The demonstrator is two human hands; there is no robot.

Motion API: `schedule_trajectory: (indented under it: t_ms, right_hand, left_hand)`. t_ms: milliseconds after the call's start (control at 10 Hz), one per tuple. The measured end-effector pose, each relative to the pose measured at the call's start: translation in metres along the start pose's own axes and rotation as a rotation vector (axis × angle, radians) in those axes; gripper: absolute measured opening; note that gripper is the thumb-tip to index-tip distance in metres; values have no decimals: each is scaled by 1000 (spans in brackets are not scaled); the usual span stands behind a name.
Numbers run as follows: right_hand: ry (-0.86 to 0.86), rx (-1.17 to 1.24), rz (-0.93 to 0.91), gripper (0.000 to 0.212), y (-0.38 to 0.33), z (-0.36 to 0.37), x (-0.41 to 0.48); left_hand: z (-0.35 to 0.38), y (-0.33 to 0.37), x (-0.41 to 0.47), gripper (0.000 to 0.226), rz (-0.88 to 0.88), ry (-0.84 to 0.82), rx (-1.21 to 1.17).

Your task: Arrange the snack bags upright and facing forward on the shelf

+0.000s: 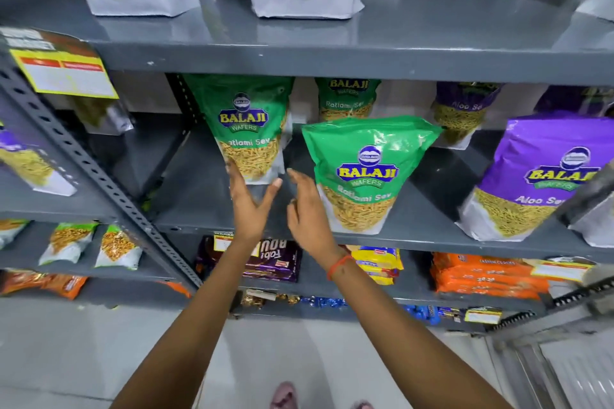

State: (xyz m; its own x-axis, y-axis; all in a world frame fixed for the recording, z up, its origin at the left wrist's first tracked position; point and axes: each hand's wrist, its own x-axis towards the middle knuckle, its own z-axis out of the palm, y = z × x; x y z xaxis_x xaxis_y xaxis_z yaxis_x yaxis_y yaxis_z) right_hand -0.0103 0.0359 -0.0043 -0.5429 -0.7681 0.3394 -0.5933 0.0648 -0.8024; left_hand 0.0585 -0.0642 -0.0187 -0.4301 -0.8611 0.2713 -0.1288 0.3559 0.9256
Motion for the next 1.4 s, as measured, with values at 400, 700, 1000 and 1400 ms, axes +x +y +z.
schedule_trajectory:
  t_ms: [400,700,1000,1400]
  right_hand:
    - [-82,201,487,56,15,66,110]
    - [-147,157,418,61,8,75,53]
    - [-154,126,425,56,-6,77,11]
    - [-238,-64,259,49,-33,25,0]
  left_hand:
    - [-58,-63,94,69,-347,-339,-57]
    - [-86,-67,49,51,-316,-203,-211]
    - [-103,-59,19,47,-333,-206,-238]
    - [-73,5,-29,83,-87,-39,379]
